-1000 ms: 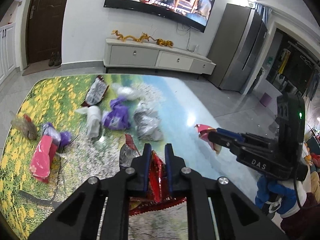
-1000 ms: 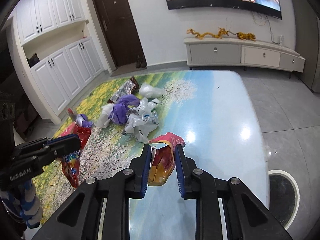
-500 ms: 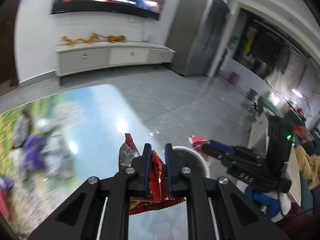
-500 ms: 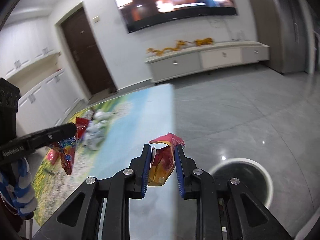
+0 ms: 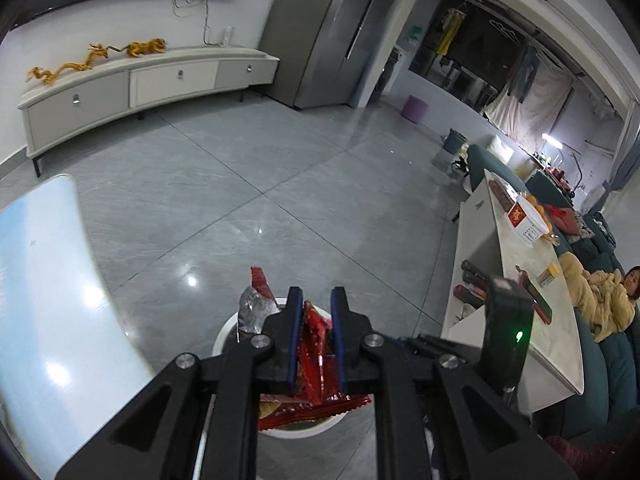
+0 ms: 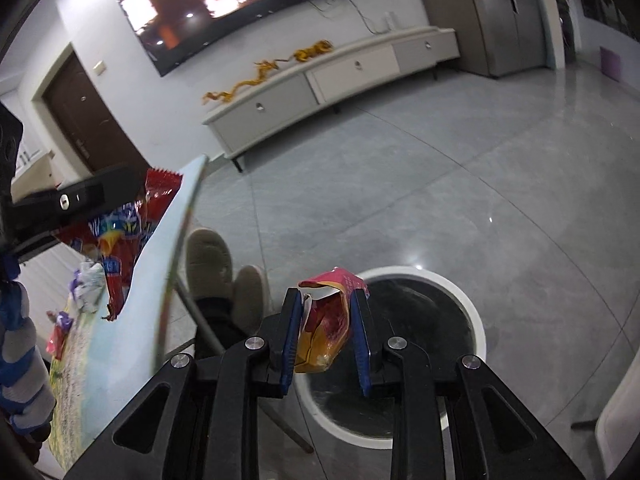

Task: Collect trash
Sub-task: 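Move both grippers over the bin and release the bags inside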

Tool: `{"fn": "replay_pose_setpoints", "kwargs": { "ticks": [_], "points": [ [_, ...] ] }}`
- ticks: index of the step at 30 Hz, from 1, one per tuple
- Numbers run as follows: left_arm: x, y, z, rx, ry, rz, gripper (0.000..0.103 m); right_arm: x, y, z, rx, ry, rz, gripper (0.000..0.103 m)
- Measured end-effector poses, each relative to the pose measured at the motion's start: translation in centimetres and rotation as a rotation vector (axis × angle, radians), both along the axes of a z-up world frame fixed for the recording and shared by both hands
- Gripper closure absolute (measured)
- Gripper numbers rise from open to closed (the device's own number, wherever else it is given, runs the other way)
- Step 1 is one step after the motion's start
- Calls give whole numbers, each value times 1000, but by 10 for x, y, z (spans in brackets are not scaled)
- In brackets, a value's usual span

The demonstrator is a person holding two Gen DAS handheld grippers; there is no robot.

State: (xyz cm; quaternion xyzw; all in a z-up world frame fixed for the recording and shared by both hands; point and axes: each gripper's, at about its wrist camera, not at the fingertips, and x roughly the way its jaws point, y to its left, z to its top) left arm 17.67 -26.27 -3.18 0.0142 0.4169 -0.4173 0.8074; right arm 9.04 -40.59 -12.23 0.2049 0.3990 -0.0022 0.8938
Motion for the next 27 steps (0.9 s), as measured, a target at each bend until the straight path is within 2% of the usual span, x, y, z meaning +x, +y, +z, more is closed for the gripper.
{"fn": "replay_pose_setpoints", "kwargs": {
  "ticks": [1, 2, 3, 5, 14, 27],
  "points": [
    [3, -7, -4, 0, 7, -6, 89, 1, -3, -5, 5, 9, -6, 76],
    [5, -11, -7, -2, 16, -11, 82, 2, -7, -9, 10, 19, -13, 75],
    [8, -17, -10, -5, 31, -13, 70, 3, -10, -12, 11, 27, -20, 75],
    [12, -22, -15, -13, 47, -7, 55, 7, -14, -19, 14, 45, -32, 74],
    [11, -27, -18, -15, 51, -3, 54, 3, -20, -27, 2, 76, -72, 67],
    [-16, 16, 2, 79, -117, 133, 51, -5, -11, 4, -61, 22, -66, 64]
  ]
}}
